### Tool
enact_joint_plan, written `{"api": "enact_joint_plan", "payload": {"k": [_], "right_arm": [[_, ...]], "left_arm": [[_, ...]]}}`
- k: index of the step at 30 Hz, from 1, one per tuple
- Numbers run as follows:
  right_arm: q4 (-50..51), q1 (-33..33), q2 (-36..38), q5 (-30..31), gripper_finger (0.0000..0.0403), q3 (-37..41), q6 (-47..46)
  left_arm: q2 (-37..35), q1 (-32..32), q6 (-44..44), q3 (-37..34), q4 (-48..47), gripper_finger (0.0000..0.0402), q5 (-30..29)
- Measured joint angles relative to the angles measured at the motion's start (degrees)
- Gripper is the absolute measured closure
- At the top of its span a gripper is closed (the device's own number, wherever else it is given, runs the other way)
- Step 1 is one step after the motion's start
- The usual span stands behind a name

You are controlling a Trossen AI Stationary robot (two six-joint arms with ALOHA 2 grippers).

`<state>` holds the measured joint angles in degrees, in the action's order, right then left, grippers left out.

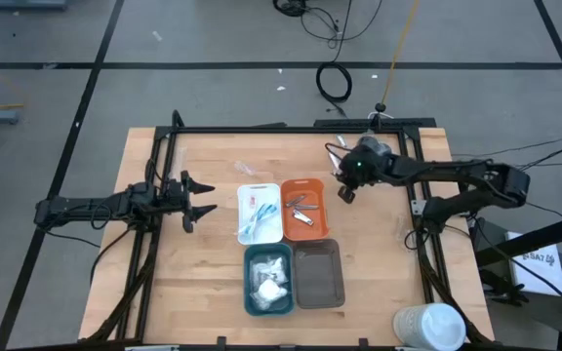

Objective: Pick & Place Travel size toiletries
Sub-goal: Put the nail cutter into the orange bin

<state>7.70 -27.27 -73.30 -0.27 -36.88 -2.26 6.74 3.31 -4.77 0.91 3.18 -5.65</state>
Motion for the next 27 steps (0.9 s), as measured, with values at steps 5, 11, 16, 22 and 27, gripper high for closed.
{"api": "enact_joint_plan", "payload": {"k": [5,11,16,22,27], "right_arm": [[-4.70,0.64,5.11,-2.08,0.0367,-0.02,0.14],[-15.05,5.31,6.23,-11.57,0.0367,-0.07,0.29],[-20.65,10.67,3.80,-13.62,0.0367,-0.09,-1.45],[-26.55,15.38,-2.20,-13.56,0.0367,-0.09,-3.41],[-28.80,17.02,-7.99,-13.55,0.0367,-0.69,-4.15]], "left_arm": [[-0.01,-0.01,0.01,0.00,0.00,0.0128,0.02],[0.00,0.00,0.01,0.00,0.02,0.0128,0.02],[-0.01,0.00,0.00,0.00,0.01,0.0128,0.02],[0.00,-0.02,0.01,0.00,0.00,0.0128,0.02],[0.00,-0.02,-0.01,0.00,0.00,0.0128,0.00]]}}
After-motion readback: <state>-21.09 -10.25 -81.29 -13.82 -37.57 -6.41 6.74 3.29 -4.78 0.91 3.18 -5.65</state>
